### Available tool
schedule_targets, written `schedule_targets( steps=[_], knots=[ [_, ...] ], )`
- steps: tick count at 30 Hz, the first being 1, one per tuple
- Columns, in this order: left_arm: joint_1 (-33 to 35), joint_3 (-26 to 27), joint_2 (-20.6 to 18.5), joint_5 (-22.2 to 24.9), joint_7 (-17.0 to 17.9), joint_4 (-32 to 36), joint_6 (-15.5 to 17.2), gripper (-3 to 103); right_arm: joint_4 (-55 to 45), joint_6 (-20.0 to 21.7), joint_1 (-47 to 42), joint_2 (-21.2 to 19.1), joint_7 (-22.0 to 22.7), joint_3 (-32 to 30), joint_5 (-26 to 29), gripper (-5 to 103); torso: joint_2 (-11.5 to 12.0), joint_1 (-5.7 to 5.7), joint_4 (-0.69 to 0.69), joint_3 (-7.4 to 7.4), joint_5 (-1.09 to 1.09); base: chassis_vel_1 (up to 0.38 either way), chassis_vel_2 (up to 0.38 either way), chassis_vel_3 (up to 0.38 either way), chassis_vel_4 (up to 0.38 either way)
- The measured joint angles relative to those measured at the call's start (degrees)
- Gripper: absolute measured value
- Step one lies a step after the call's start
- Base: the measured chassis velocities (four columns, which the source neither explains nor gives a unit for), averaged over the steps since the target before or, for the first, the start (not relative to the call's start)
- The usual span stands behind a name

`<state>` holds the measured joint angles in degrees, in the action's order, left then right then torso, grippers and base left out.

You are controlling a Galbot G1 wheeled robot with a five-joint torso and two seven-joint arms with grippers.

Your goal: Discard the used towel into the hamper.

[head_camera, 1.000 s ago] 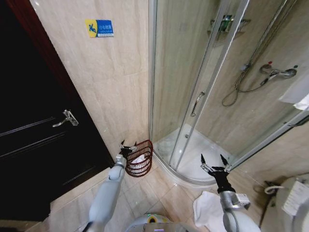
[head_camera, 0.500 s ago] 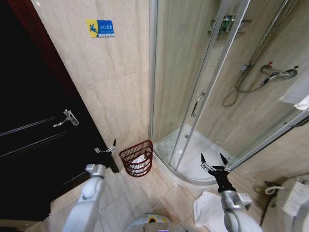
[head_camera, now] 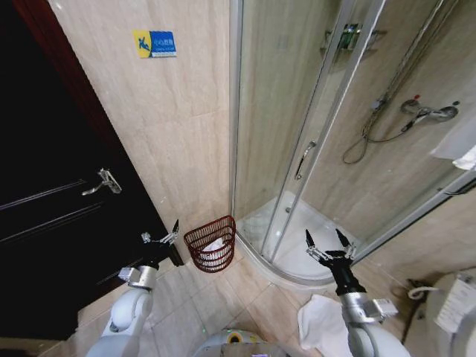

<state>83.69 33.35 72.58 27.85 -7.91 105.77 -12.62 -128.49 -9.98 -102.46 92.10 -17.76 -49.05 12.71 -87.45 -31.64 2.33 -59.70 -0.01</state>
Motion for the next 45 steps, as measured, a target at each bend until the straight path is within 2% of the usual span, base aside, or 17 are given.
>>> schedule_targets(
  steps=[3,8,17,45],
  knots=[
    [-0.09,-0.31,-0.01,1.13,-0.39,0.16,1.61,100,0.06,-0.21,-0.58,0.01,-0.23,-0.26,-0.58,100,0.00,0.00,0.00,0.00,0.01,0.000,0.000,0.000,0.000],
    [-0.41,0.05,0.09,1.16,-0.81,0.64,2.07,100,-0.50,-0.22,-0.71,0.02,-0.24,-0.25,-1.35,100,0.00,0.00,0.00,0.00,0.01,0.000,0.000,0.000,0.000],
    [-0.08,-0.25,0.61,-0.76,-1.28,0.97,1.05,100,-1.23,-0.21,-1.11,0.06,-0.55,-0.22,-2.42,100,0.00,0.00,0.00,0.00,0.01,0.000,0.000,0.000,0.000],
    [0.00,-0.03,1.10,-1.30,-1.94,3.57,1.06,100,-0.55,-1.53,-1.74,0.04,-0.59,-0.32,-3.35,100,0.00,0.00,0.01,0.00,0.01,0.053,-0.056,-0.051,0.052]
  ],
)
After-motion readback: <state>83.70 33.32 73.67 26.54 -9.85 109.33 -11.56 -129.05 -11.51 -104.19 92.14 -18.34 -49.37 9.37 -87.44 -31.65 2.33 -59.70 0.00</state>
